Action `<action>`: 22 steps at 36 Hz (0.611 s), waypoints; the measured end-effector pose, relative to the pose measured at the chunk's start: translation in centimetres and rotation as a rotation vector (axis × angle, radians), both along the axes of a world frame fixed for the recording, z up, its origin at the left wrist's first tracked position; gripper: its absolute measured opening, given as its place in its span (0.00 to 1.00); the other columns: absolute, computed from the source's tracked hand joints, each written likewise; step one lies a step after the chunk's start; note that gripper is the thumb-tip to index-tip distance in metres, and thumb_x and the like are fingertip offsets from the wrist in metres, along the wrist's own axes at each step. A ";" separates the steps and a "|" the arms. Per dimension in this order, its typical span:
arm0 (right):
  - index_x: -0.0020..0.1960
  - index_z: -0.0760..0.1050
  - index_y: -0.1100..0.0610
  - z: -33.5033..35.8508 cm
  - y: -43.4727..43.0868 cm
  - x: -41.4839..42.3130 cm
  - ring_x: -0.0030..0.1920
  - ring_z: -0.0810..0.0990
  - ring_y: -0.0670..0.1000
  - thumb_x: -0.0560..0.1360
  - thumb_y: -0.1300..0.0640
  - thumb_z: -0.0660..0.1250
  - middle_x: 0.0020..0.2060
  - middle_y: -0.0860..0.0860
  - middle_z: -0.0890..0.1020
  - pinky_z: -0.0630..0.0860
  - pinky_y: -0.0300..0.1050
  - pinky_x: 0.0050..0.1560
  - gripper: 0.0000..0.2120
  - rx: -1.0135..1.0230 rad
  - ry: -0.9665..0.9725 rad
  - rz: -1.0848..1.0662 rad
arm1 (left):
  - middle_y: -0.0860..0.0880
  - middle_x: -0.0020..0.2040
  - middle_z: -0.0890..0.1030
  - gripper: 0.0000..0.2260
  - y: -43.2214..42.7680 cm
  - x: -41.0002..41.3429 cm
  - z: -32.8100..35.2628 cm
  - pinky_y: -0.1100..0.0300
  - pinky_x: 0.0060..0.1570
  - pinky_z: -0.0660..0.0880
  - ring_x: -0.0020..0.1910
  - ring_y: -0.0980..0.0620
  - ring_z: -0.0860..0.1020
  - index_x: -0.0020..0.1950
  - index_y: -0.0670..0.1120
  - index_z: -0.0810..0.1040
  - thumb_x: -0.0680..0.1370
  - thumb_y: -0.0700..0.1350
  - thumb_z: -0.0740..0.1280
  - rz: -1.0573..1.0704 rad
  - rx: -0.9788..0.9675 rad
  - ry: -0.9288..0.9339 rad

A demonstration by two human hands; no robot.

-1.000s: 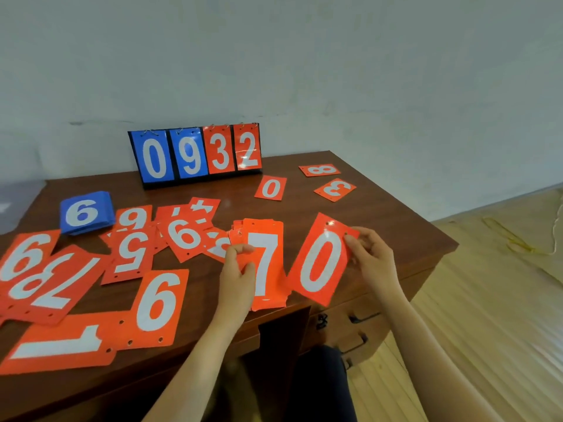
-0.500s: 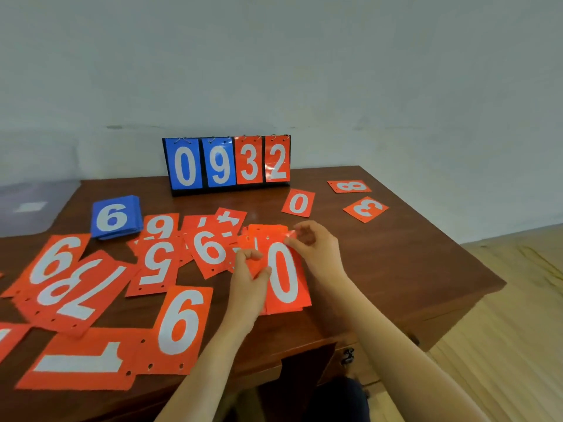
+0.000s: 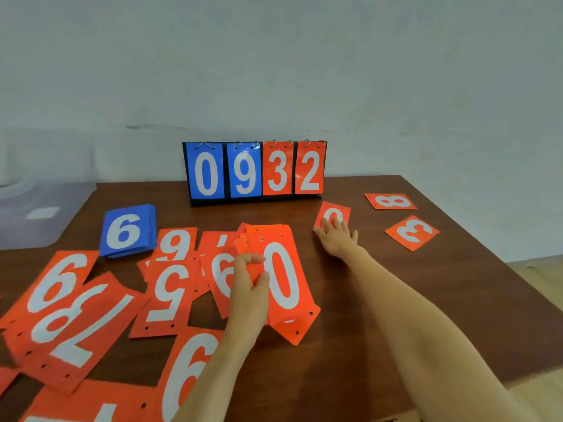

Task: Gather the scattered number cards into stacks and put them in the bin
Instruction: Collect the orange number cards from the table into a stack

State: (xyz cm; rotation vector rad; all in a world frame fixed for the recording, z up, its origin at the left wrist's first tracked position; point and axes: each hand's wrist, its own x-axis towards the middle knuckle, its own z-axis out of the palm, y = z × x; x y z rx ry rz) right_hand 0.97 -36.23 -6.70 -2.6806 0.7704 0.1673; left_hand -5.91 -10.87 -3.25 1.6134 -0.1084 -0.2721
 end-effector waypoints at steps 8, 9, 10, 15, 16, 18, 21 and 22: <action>0.76 0.55 0.48 -0.5 0.6 -7.4 0.77 0.47 0.52 0.79 0.38 0.51 0.77 0.48 0.51 0.44 0.57 0.74 0.29 -0.028 -0.073 0.140 | 0.53 0.61 0.69 0.10 -0.5 -1.7 -0.5 0.50 0.56 0.78 0.60 0.52 0.71 0.50 0.57 0.69 0.81 0.39 0.59 -0.026 0.020 0.009; 0.75 0.56 0.48 -0.5 0.9 -9.1 0.77 0.48 0.52 0.78 0.37 0.52 0.77 0.48 0.52 0.45 0.57 0.74 0.29 -0.030 -0.088 0.151 | 0.54 0.61 0.69 0.11 -0.6 -2.3 -0.5 0.49 0.57 0.77 0.61 0.51 0.71 0.49 0.57 0.69 0.81 0.39 0.59 -0.039 0.021 0.011; 0.75 0.57 0.49 -0.4 1.2 -10.8 0.77 0.50 0.52 0.78 0.37 0.53 0.77 0.49 0.54 0.46 0.57 0.74 0.29 -0.028 -0.094 0.158 | 0.54 0.60 0.68 0.11 -0.7 -2.9 -0.3 0.48 0.58 0.76 0.62 0.51 0.71 0.49 0.57 0.69 0.81 0.39 0.59 -0.051 0.023 0.008; 0.72 0.61 0.49 0.7 3.6 -18.9 0.75 0.57 0.51 0.78 0.38 0.56 0.75 0.48 0.58 0.53 0.55 0.74 0.26 -0.006 -0.060 0.164 | 0.55 0.61 0.67 0.08 -1.0 -6.4 -0.1 0.55 0.56 0.75 0.61 0.54 0.69 0.55 0.54 0.69 0.81 0.41 0.59 -0.104 0.021 -0.007; 0.71 0.61 0.50 0.7 4.3 -20.5 0.74 0.59 0.51 0.78 0.39 0.56 0.74 0.48 0.60 0.56 0.53 0.73 0.26 -0.009 -0.072 0.149 | 0.55 0.60 0.67 0.08 -1.0 -7.2 -0.1 0.57 0.54 0.75 0.59 0.55 0.69 0.55 0.54 0.68 0.81 0.41 0.59 -0.120 0.018 -0.007; 0.70 0.62 0.51 0.6 5.5 -23.3 0.69 0.66 0.50 0.78 0.41 0.57 0.70 0.48 0.65 0.64 0.48 0.69 0.24 -0.040 -0.124 0.109 | 0.55 0.59 0.67 0.08 -0.9 -8.6 -0.1 0.57 0.53 0.76 0.57 0.56 0.69 0.55 0.54 0.68 0.81 0.41 0.59 -0.145 0.019 0.000; 0.71 0.62 0.53 0.4 6.8 -26.3 0.65 0.70 0.51 0.79 0.43 0.57 0.67 0.49 0.68 0.71 0.46 0.63 0.24 -0.089 -0.147 0.060 | 0.55 0.59 0.67 0.09 -0.8 -10.2 -0.2 0.53 0.56 0.76 0.57 0.56 0.69 0.57 0.53 0.68 0.81 0.41 0.59 -0.169 0.040 -0.004; 0.71 0.62 0.54 0.5 6.9 -26.8 0.65 0.71 0.52 0.78 0.44 0.58 0.68 0.50 0.68 0.72 0.47 0.63 0.25 -0.101 -0.133 0.054 | 0.54 0.60 0.68 0.09 -0.8 -10.6 -0.2 0.53 0.56 0.76 0.58 0.55 0.69 0.58 0.52 0.69 0.81 0.41 0.59 -0.174 0.045 -0.011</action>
